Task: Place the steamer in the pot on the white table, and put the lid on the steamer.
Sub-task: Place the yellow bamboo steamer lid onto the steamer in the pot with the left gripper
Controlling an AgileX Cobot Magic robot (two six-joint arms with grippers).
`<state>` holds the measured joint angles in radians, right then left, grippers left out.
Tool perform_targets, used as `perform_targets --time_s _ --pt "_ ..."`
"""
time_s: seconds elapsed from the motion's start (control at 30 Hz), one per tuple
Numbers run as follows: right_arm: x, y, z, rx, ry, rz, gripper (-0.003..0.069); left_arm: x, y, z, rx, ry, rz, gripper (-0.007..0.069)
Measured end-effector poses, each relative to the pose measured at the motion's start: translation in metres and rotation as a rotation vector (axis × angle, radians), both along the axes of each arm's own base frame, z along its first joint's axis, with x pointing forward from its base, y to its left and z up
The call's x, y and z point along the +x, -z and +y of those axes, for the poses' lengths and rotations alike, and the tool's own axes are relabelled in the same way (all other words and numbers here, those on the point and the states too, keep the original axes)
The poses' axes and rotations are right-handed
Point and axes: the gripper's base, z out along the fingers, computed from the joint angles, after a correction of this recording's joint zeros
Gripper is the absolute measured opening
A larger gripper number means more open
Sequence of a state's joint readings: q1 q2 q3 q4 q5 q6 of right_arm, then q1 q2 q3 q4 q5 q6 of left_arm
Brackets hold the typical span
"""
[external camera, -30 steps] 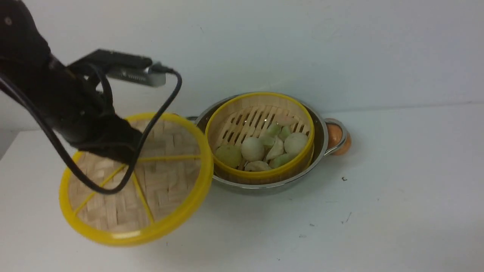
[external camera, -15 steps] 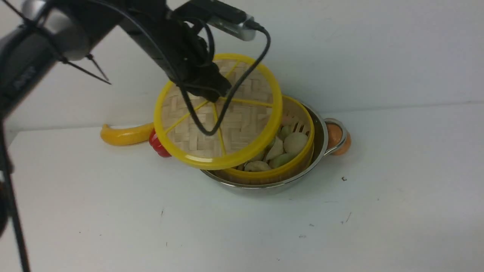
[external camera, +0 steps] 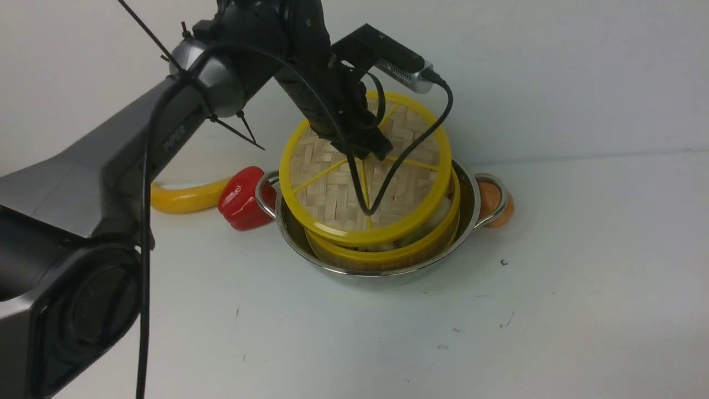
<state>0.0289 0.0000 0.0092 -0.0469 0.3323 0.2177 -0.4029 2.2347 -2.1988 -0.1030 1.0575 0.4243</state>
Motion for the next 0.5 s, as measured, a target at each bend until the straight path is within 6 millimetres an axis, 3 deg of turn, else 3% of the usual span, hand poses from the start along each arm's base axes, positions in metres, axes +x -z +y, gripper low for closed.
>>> perform_targets --time_s 0.5 --pt "0.0 0.0 0.0 0.001 0.0 0.0 0.0249 0.001 0.017 -0.007 0.023 0.015 0.044 0.0121"
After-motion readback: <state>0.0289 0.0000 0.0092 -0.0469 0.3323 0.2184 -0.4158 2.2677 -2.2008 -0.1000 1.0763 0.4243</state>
